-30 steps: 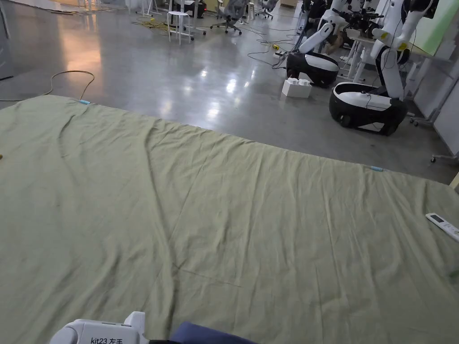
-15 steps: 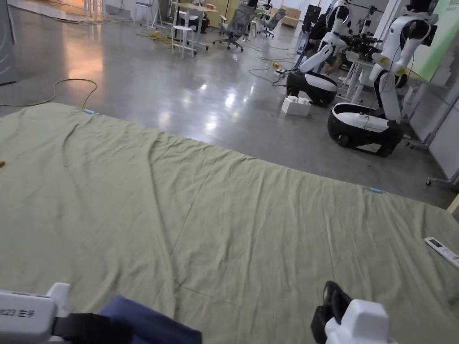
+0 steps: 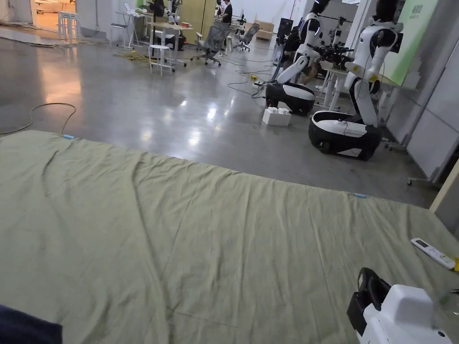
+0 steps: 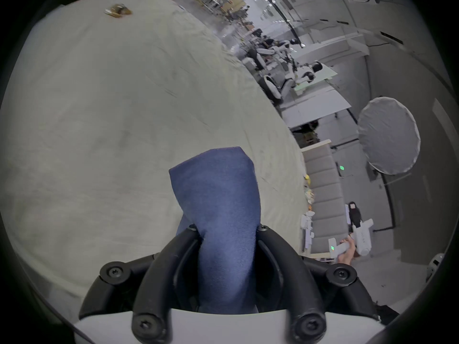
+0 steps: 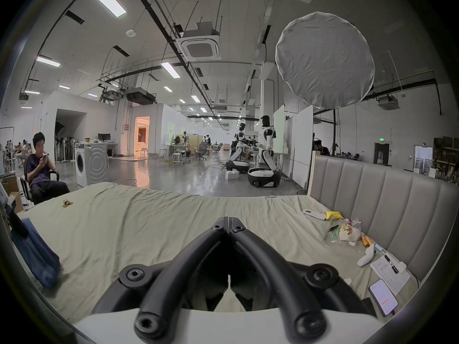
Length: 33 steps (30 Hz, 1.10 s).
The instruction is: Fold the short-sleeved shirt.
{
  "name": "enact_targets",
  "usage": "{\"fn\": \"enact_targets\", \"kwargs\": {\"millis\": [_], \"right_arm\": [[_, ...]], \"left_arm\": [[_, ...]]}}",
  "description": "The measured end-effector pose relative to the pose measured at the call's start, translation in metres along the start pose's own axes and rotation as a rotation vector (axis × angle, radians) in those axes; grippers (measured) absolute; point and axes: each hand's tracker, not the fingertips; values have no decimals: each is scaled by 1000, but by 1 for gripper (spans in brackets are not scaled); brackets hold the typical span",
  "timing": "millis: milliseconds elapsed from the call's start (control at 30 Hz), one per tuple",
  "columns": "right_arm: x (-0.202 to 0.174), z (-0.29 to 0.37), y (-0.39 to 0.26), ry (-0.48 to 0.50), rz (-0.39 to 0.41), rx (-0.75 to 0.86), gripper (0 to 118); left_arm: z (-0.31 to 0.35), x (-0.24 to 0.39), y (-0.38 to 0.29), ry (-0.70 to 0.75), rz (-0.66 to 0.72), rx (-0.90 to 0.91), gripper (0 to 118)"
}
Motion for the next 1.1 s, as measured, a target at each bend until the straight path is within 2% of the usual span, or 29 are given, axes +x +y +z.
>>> {"fn": "enact_targets", "kwargs": {"millis": [133, 167, 367, 533, 633, 800, 833, 933, 967, 1067, 1100], "right_arm": [[1, 2, -8, -3, -5, -30, 0], [1, 3, -9, -3, -4, -33, 0], [-3, 3, -18, 9, -2, -64, 0], [-6, 5, -24, 22, -3, -87, 0], [-5, 5, -26, 29, -7, -96, 0], [-1, 6, -30, 33, -18, -103, 0], [0, 6, -30, 33, -19, -104, 0], [5, 6, -34, 31, -33, -112, 0], [6, 6, -35, 31, -34, -112, 0], [10, 8, -38, 28, -45, -115, 0], [11, 8, -39, 27, -49, -115, 0]], "left_arm": [[12, -17, 2, 130, -3, 2, 27], [19, 40, -20, 152, -11, 3, 27], [22, 41, -24, 296, -35, 10, 28], [26, 36, -23, 460, -120, -39, 39], [17, 43, -6, 565, -178, -16, 54], [39, -4, 27, 780, -332, 92, 58], [18, 59, -6, 807, -360, 133, 58], [15, 94, -18, 828, -407, 239, 58], [4, 83, -8, 823, -419, 266, 59], [-6, 92, -11, 752, -480, 356, 60], [-27, 99, -24, 727, -496, 379, 60]]}}
